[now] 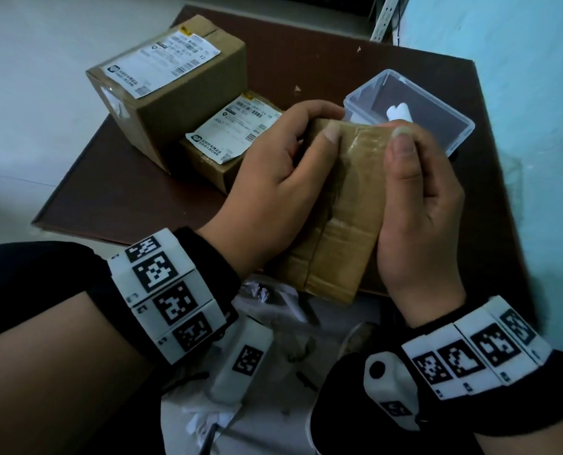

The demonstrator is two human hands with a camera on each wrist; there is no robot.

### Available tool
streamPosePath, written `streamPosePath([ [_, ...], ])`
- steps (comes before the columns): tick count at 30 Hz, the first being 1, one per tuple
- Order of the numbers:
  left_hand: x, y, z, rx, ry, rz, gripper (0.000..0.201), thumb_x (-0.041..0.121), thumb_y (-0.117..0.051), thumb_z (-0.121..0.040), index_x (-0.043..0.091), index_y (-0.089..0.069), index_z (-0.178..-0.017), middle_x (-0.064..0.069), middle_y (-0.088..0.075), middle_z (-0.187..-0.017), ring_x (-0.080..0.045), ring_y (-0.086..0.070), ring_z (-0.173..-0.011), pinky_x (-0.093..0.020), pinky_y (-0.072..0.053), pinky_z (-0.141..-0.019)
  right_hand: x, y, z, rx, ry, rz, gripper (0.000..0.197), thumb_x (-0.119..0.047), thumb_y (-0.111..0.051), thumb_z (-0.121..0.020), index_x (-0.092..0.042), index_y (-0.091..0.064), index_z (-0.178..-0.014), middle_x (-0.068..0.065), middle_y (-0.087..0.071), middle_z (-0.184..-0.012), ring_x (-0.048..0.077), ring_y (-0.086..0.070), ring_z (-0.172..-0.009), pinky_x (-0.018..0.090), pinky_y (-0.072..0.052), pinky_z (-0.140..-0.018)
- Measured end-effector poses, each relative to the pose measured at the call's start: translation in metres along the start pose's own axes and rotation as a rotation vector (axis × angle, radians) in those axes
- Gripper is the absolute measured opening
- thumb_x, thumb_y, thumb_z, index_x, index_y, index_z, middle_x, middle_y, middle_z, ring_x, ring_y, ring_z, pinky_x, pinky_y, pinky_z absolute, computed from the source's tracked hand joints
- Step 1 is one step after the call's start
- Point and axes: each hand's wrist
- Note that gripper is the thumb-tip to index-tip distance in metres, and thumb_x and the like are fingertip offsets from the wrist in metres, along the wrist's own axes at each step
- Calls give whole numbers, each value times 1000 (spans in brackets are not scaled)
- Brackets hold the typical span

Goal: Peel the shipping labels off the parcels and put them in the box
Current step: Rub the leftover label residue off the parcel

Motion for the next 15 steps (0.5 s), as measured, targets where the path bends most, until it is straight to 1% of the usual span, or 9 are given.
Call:
streamPosePath([
  [3, 0, 1, 0, -1, -23, -30, 23, 18, -53, -106, 12, -65, -125, -5, -72, -108, -17, -67, -96, -35, -57, -84, -1, 0, 0, -14, 5, 1, 27, -18, -38, -117, -28, -58, -102, -6, -59, -88, 7, -58, -82, 25, -51, -78],
  [5, 0, 1, -1, 1, -26, -31, 23, 18, -52, -106, 13, -65, -124, -5, -72, -106, -19, -67, -94, -38, -58, -82, -1, 0, 0, -4, -11, -6, 27, -18, -38, -117, -29, -58, -101, -7, -60, -88, 6, -59, -83, 25, -51, -78],
  [7, -1, 1, -1, 4, -16, -23, 22, 17, -52, -105, 13, -66, -122, -5, -72, -102, -19, -67, -90, -35, -56, -79, -1, -1, 1, 8, -25, -15, 27, -19, -39, -116, -28, -59, -100, -7, -61, -87, 6, -60, -83, 24, -51, -78],
  [8, -1, 1, -2, 6, -12, -24, 22, 16, -51, -105, 13, -66, -120, -3, -71, -101, -19, -66, -90, -34, -55, -79, -1, -1, 1, 9, -32, -19, 27, -19, -39, -116, -28, -59, -100, -6, -61, -87, 8, -60, -83, 25, -52, -78],
  [11, -2, 1, -3, 26, -23, -54, 24, 13, -48, -104, 15, -67, -117, 0, -72, -101, -17, -66, -92, -32, -54, -81, 0, -2, 1, 3, -38, -11, 27, -21, -38, -117, -28, -58, -99, -5, -58, -85, 13, -59, -81, 29, -52, -77],
  [13, -3, 1, -4, 38, -25, -64, 26, 12, -46, -105, 15, -68, -117, -2, -73, -102, -16, -66, -93, -32, -54, -82, 0, -2, 1, 3, -27, -3, 28, -20, -38, -117, -27, -57, -97, -5, -57, -84, 13, -57, -79, 28, -51, -76],
  [15, -5, 1, -4, 61, -12, -42, 30, 14, -42, -107, 11, -69, -120, 1, -74, -105, -12, -68, -96, -32, -55, -87, 0, -2, 0, -5, -12, 4, 28, -19, -38, -117, -26, -56, -97, -6, -56, -85, 9, -56, -80, 26, -49, -77],
])
Point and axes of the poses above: each hand's wrist, its own z-axis away from the middle knuckle, its own y-axis out of the back of the hand, x = y × z
